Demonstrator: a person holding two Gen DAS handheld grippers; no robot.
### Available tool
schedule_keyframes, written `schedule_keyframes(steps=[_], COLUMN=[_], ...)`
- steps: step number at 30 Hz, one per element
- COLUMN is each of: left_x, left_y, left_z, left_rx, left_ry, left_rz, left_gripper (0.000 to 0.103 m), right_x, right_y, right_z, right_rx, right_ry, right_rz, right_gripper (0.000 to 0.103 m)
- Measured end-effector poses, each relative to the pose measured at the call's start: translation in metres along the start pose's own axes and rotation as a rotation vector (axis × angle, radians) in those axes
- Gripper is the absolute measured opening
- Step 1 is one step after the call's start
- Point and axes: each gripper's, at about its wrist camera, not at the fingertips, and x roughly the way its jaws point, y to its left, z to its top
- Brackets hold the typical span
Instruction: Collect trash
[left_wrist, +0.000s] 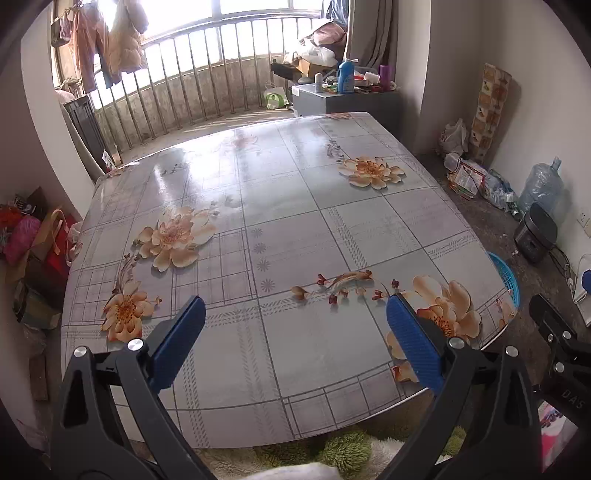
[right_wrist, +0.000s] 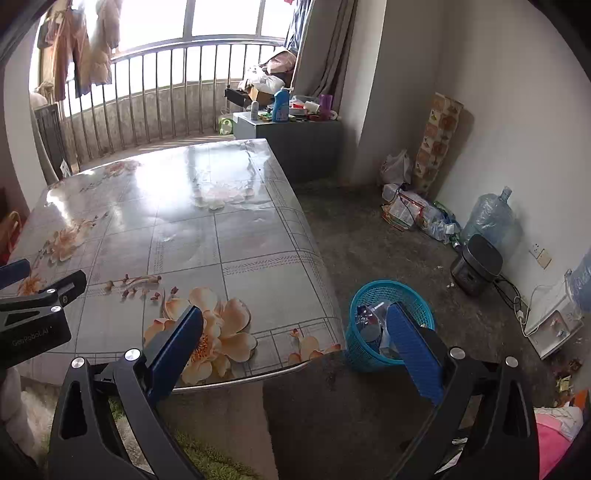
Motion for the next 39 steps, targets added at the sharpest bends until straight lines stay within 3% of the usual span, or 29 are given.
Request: schedule_keyframes(steps=[5,10,39], left_x=[0.009,0.012,0.018], left_y=[-0.008,-0.019,-0.033], left_z=[0.0,0.0,-0.002], left_rx=[0.036,0.076,0.133], left_ry=[0.035,0.052,0.077], left_rz=[0.015,0.01,-0.004], left_gripper=[0.094,0.094,0.094], right_x=[0.016,0.022,0.03], right_y=[-0.009,-0.022,-0.039], right_z=[-0.019,-0.026,-0.028], right_rx=[-0.015,0.002,0.019], right_ry=[0.101,0.142,0.159], right_rz=[-0.059,-0.094,-0.144], right_gripper=[0.097,0.097,0.097])
